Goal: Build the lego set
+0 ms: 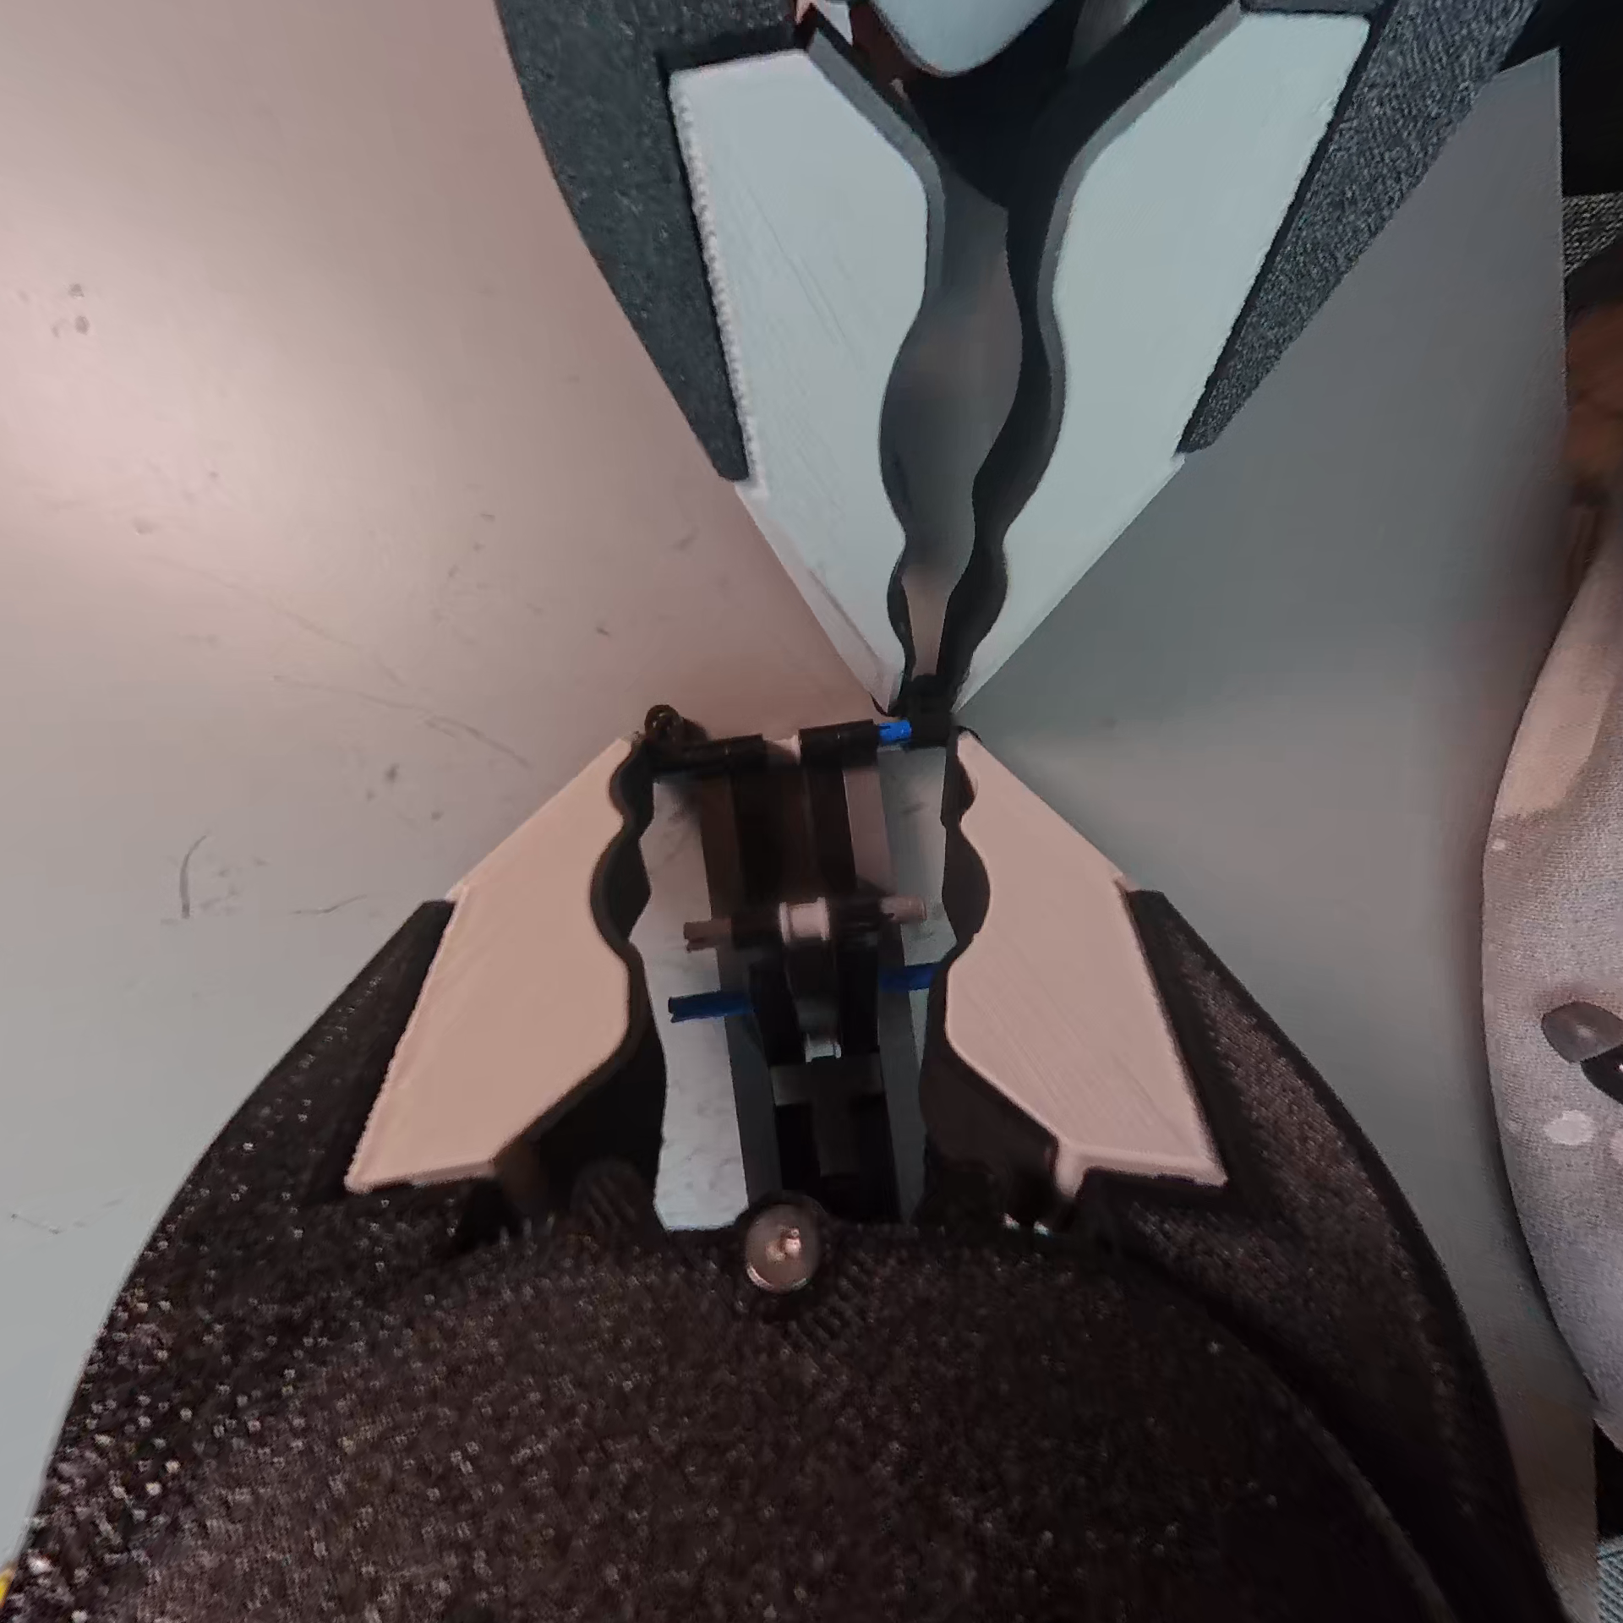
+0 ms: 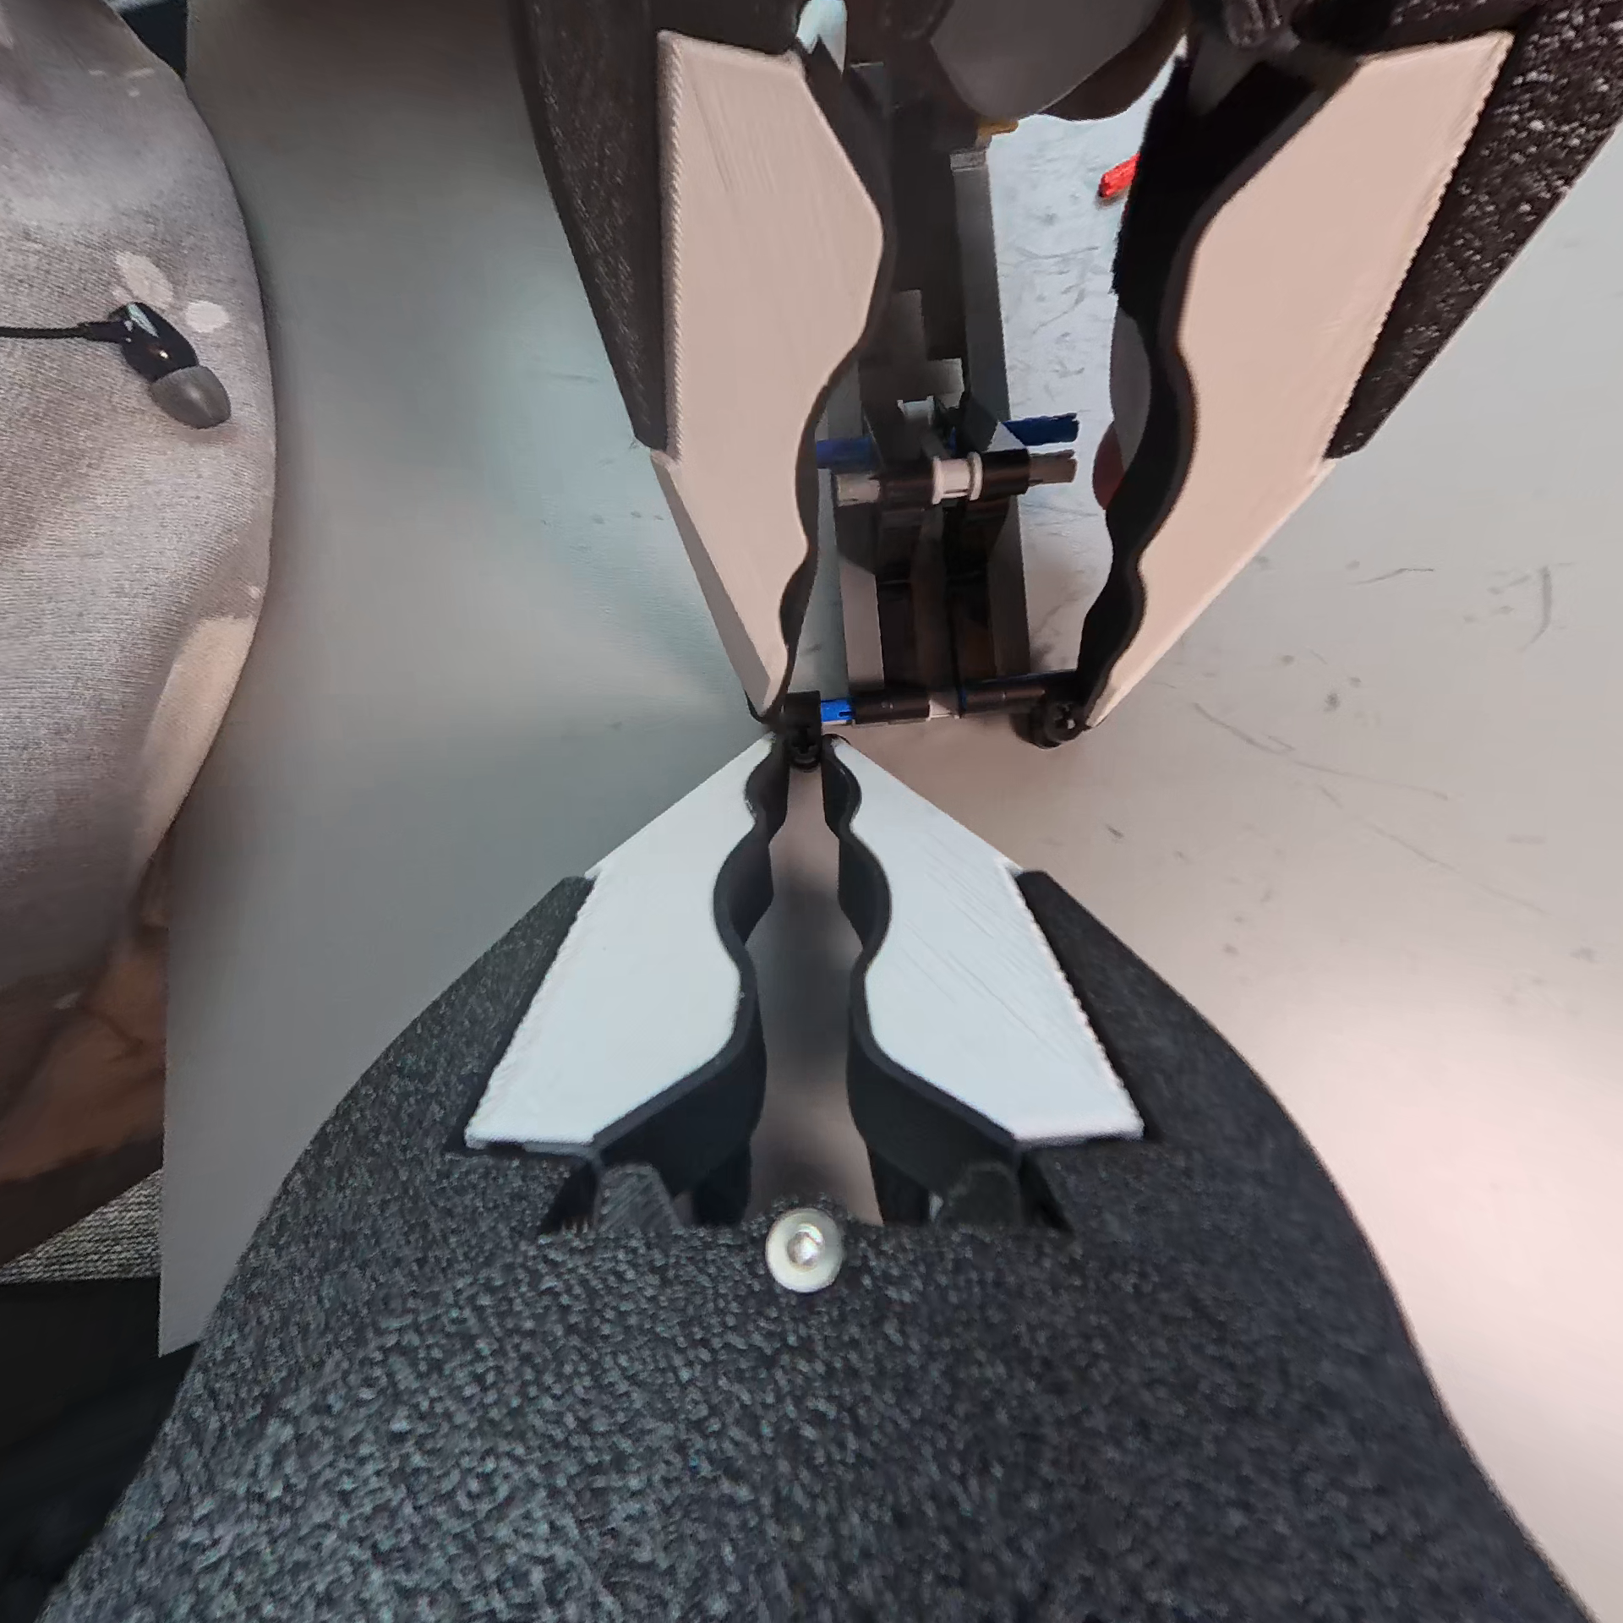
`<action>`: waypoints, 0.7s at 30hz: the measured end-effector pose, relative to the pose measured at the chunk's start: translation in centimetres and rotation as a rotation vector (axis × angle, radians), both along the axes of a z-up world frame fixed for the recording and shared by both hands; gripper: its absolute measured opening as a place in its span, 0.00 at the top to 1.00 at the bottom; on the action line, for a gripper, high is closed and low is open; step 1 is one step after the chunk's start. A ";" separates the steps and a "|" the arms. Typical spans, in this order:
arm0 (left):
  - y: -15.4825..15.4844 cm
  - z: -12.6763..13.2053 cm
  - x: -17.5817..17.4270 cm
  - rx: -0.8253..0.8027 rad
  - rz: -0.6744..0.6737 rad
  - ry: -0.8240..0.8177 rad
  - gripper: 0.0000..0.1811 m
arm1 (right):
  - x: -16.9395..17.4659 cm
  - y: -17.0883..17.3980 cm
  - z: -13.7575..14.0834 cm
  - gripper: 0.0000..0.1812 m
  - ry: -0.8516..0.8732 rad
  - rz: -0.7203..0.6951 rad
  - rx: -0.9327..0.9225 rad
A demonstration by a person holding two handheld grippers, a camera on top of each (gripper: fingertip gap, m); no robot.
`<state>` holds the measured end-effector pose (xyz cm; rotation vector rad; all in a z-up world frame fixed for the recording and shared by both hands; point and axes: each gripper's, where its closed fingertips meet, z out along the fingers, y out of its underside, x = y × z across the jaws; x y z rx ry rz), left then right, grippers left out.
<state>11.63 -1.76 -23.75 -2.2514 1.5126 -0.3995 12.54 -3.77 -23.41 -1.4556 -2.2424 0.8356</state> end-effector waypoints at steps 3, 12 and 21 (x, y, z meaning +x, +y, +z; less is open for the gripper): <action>0.0 0.0 0.0 -0.005 0.013 -0.002 0.62 | 0.0 0.0 -0.1 0.96 0.001 -0.006 0.002; 0.0 0.0 -0.1 -0.004 0.014 -0.017 0.64 | -0.2 -0.1 -0.2 0.96 0.000 0.003 -0.022; -0.4 0.1 0.1 0.000 -0.029 -0.036 0.63 | -0.1 -0.6 -0.2 0.96 -0.027 0.043 -0.060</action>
